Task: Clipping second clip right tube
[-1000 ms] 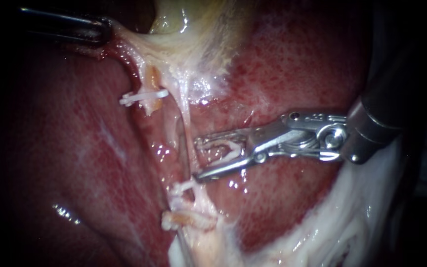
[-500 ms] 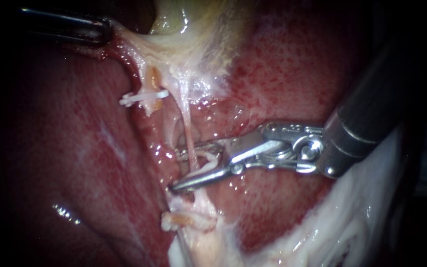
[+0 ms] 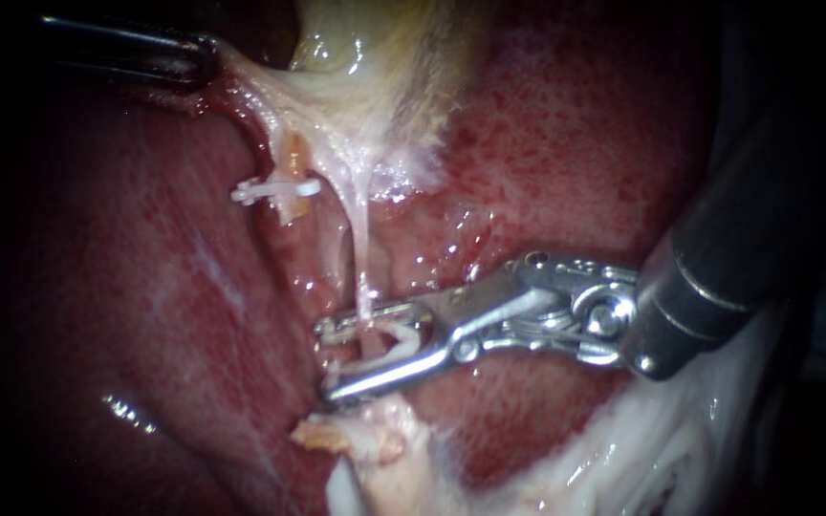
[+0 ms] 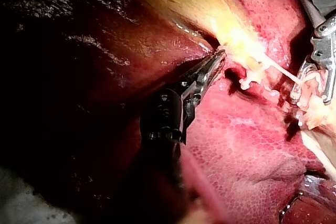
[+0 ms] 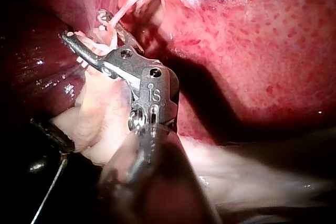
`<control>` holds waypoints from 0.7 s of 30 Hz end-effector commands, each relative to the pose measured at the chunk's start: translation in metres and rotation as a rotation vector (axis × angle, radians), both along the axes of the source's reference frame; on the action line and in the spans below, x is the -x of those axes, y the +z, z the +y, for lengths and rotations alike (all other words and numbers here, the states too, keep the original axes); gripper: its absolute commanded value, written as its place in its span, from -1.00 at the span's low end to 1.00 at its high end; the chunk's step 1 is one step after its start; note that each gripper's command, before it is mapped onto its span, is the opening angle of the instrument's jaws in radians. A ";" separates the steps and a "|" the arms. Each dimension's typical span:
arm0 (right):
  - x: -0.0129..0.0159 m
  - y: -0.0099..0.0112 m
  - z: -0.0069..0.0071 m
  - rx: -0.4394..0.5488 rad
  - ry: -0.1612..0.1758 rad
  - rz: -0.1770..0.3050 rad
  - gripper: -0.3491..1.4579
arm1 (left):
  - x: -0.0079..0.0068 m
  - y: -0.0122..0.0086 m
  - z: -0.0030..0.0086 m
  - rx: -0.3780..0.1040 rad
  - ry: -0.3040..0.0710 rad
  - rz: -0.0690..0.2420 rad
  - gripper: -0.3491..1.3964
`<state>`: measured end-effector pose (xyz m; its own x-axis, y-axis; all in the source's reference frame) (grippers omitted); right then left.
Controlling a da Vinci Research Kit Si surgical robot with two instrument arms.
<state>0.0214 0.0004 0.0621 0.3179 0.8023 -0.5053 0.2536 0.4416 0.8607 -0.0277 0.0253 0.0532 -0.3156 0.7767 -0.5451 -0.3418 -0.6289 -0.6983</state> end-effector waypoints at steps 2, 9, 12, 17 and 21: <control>0.0002 0.0002 0.0001 -0.007 0.000 -0.005 -0.28 | 0.0000 0.0000 0.0000 0.000 0.000 0.000 -1.00; 0.0004 0.0002 0.0001 -0.024 -0.001 -0.012 -0.44 | 0.0000 0.0000 0.0000 0.000 0.000 0.000 -1.00; 0.0005 0.0001 0.0000 -0.034 -0.003 -0.016 -0.56 | 0.0000 0.0000 0.0000 0.000 0.000 0.000 -1.00; 0.0007 0.0000 -0.0001 -0.042 -0.015 -0.012 -1.00 | 0.0000 0.0000 0.0000 0.000 0.000 0.000 -1.00; 0.0007 0.0000 -0.0002 -0.042 -0.015 -0.012 -1.00 | 0.0000 0.0000 0.0000 0.000 0.000 0.000 -1.00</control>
